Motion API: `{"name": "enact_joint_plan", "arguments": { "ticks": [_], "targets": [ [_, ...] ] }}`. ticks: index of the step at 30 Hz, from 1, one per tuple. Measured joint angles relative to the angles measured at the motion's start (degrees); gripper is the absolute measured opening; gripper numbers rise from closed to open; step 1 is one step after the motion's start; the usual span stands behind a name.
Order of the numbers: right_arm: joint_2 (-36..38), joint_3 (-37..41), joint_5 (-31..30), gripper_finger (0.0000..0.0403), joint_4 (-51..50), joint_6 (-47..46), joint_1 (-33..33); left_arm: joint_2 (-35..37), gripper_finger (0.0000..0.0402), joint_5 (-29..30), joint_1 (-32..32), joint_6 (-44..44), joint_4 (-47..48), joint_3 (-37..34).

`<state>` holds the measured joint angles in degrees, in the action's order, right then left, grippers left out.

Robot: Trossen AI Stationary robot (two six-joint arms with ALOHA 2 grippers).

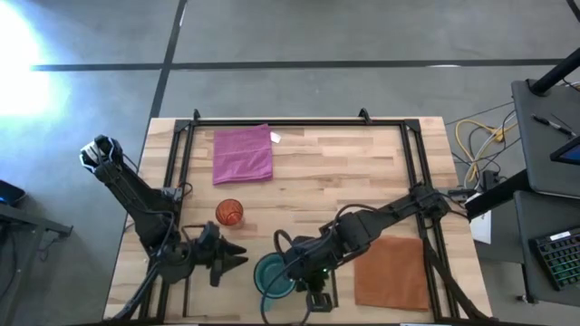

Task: Stack small to large cups/mugs on shelf
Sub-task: Put the blue mug on the shelf

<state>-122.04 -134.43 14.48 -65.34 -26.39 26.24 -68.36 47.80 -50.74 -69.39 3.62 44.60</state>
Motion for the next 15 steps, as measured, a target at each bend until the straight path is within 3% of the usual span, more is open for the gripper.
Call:
{"name": "enact_joint_plan", "arguments": {
  "ticks": [15],
  "targets": [
    [-1.99, 0.00, -1.48, 0.0008, 1.66, 1.33, -0.49, 0.00, 0.0151, 0.34, 0.44, 1.12, -0.11, 0.00]
  ]
}}
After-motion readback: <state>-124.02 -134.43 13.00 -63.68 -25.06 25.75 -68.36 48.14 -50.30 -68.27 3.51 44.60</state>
